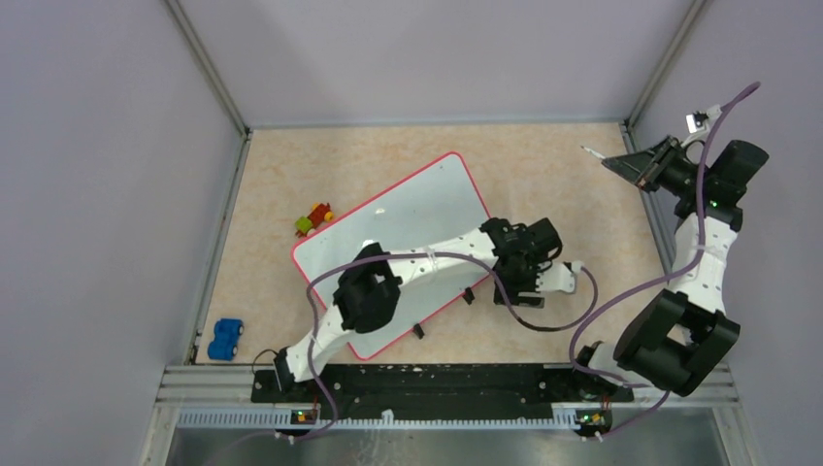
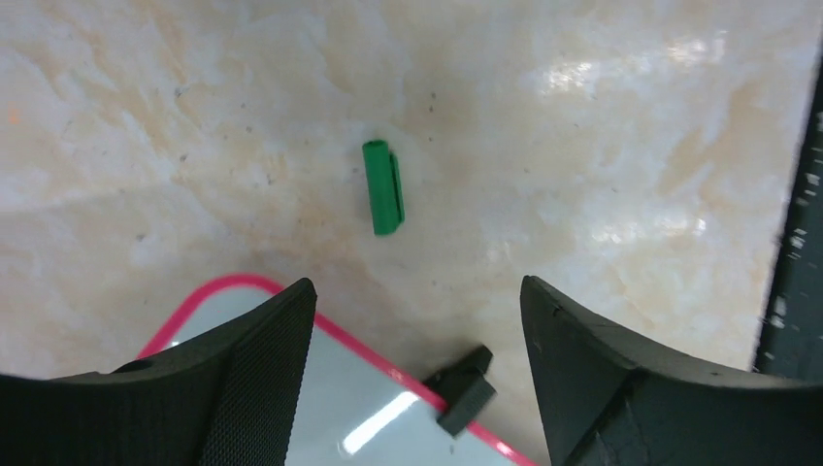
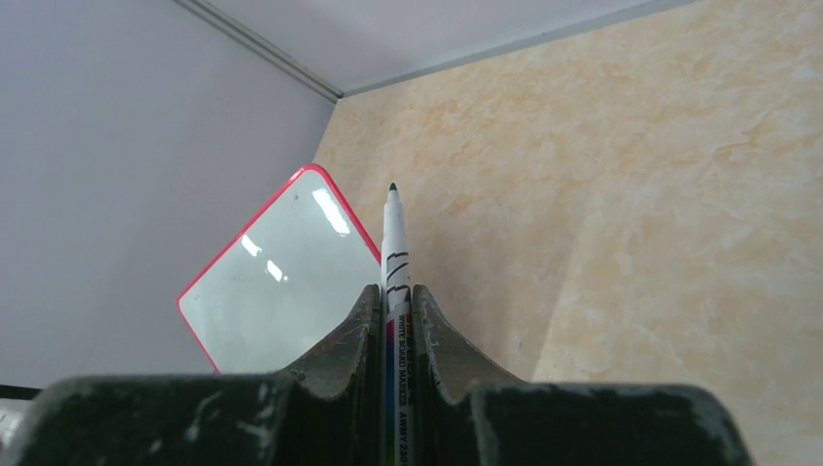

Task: Write a sentence on the whiteboard
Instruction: Place the pen cap at the center of the board, then move the whiteboard to the center of the board.

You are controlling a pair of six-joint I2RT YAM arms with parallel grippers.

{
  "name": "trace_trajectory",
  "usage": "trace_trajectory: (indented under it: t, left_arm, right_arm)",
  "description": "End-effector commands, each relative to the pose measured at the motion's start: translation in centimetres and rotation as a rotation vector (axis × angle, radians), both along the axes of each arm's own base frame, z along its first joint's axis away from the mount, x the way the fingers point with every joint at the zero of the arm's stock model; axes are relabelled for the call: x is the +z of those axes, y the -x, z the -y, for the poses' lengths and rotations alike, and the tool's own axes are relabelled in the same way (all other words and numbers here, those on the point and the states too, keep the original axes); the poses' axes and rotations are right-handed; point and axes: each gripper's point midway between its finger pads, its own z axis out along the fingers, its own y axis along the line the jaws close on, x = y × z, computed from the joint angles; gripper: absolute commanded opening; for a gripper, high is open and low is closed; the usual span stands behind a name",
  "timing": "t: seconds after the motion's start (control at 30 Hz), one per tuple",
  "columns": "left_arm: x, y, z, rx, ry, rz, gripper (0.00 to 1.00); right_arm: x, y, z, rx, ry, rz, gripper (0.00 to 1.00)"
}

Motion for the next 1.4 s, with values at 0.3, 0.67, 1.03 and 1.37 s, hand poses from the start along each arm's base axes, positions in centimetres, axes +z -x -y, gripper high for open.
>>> trace_trajectory:
  t: [0.3, 0.67, 1.03, 1.37]
  left_arm:
    - [20.7, -2.9, -6.7, 0.238, 0.502, -0.022, 0.95]
    - [27.3, -9.0, -22.2, 0.616, 0.733, -0.038, 0.98]
    - [23.2, -9.4, -36.3, 0.925, 0.842, -0.150, 0.99]
    - [20.0, -9.1, -40.3, 1.032, 0.849, -0.194, 0.97]
  right_arm:
    - [3.4, -0.8, -5.0, 0.095, 0.153, 0.107, 0.00]
    - [3.5, 1.7, -13.8, 0.330, 0.343, 0.172, 0.00]
    - [1.2, 6.8, -26.6, 0.624, 0.572, 0.342, 0.00]
    - [0.2, 9.7, -33.9, 0.805, 0.566, 0.413, 0.00]
